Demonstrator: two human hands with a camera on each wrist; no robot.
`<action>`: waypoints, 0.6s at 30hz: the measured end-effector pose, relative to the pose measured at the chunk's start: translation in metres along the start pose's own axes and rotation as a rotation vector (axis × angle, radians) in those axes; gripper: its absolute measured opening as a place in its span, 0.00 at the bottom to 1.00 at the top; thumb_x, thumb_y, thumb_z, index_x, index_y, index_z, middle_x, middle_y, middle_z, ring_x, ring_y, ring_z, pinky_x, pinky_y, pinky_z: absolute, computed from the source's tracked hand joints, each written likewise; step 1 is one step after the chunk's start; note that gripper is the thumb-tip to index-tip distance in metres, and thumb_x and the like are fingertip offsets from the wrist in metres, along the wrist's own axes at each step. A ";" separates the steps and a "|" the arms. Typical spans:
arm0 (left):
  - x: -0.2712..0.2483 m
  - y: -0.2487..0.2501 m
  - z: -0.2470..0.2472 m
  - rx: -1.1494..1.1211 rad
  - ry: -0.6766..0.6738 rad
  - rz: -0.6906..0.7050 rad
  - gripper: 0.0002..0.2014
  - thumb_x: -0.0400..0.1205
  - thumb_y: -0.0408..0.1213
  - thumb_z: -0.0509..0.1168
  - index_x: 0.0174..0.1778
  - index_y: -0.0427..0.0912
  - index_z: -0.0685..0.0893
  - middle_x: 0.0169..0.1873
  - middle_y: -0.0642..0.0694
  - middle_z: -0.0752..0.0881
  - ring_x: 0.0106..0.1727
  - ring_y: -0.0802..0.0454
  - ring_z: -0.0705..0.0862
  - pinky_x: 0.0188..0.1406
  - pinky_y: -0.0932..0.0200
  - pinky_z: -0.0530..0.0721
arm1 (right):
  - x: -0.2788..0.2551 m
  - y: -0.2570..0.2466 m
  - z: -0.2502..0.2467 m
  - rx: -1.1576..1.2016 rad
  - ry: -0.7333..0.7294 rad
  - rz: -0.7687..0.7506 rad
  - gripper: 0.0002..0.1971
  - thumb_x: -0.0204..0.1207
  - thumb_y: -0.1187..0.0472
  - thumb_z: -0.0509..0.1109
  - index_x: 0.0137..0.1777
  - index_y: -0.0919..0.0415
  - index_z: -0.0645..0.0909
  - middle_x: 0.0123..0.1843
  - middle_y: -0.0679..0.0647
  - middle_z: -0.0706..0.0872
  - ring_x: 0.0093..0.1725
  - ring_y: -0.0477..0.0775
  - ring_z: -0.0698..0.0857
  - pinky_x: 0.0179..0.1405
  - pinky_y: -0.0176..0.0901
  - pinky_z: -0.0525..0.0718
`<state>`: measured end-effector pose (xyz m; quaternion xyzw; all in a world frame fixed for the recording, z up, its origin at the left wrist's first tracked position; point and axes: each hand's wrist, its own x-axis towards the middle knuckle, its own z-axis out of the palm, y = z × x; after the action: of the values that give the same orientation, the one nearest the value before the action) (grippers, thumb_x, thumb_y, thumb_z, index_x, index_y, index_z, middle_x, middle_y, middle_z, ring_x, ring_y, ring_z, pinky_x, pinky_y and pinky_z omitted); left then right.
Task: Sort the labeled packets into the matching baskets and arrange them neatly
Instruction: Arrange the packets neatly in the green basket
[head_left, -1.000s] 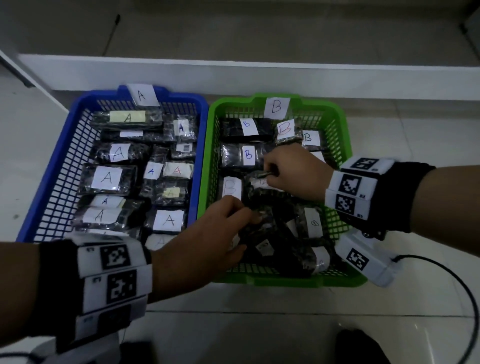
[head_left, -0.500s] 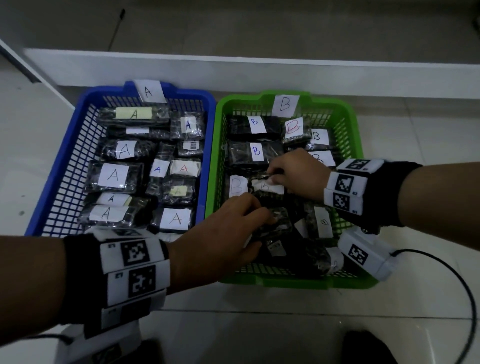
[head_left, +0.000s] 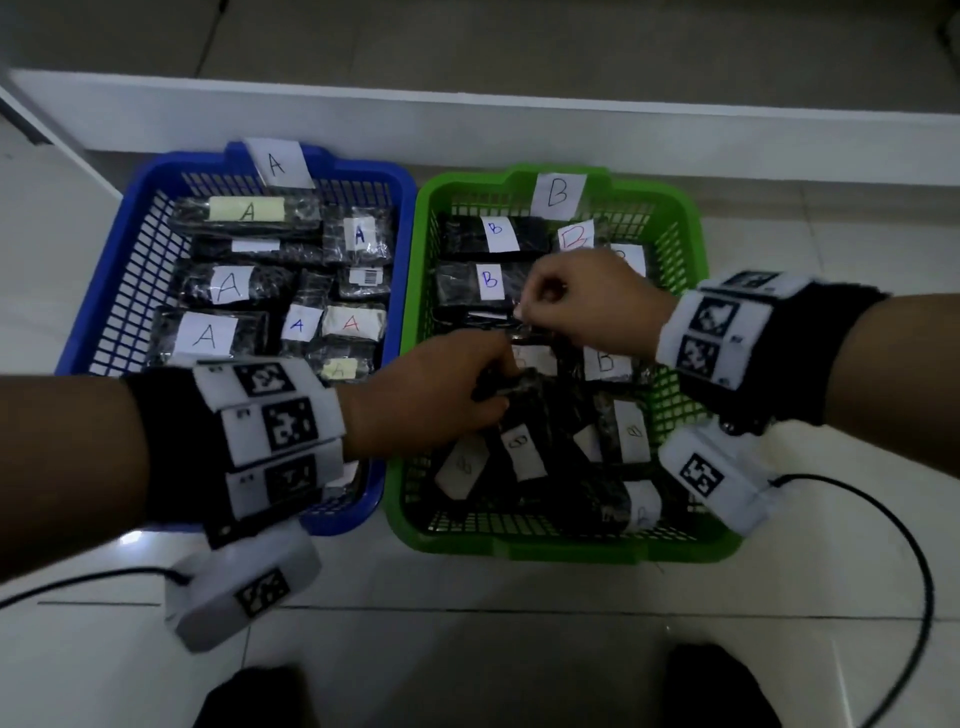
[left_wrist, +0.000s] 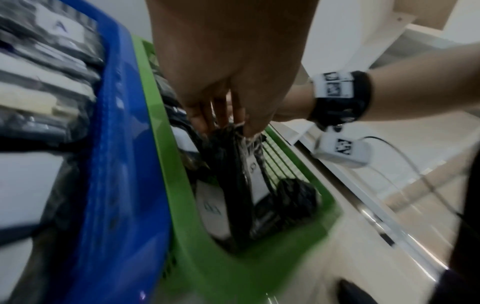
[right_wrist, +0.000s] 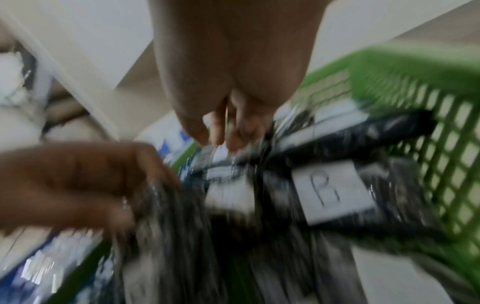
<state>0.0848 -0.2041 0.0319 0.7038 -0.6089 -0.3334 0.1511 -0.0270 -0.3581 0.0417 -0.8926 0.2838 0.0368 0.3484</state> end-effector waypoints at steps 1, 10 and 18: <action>0.005 -0.003 -0.004 -0.006 0.000 -0.013 0.10 0.79 0.41 0.68 0.53 0.47 0.78 0.53 0.51 0.83 0.52 0.55 0.81 0.44 0.66 0.81 | 0.000 0.000 -0.009 0.080 -0.047 0.059 0.07 0.76 0.59 0.70 0.42 0.63 0.82 0.29 0.46 0.84 0.22 0.38 0.80 0.25 0.35 0.75; 0.039 0.004 -0.019 -0.043 0.176 0.033 0.04 0.78 0.40 0.70 0.48 0.48 0.84 0.46 0.53 0.86 0.45 0.59 0.82 0.39 0.77 0.75 | -0.021 -0.002 -0.023 0.203 -0.482 0.147 0.22 0.73 0.56 0.74 0.65 0.53 0.73 0.46 0.50 0.85 0.29 0.39 0.84 0.25 0.33 0.81; 0.028 0.007 -0.004 0.054 0.241 -0.012 0.07 0.83 0.42 0.61 0.47 0.41 0.76 0.38 0.49 0.81 0.38 0.54 0.79 0.32 0.62 0.75 | -0.018 0.013 -0.026 0.363 -0.103 0.179 0.13 0.67 0.68 0.74 0.51 0.57 0.80 0.44 0.59 0.86 0.36 0.54 0.81 0.33 0.44 0.78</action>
<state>0.0832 -0.2336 0.0312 0.7462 -0.5907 -0.2309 0.2023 -0.0527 -0.3739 0.0580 -0.7833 0.3457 0.0613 0.5130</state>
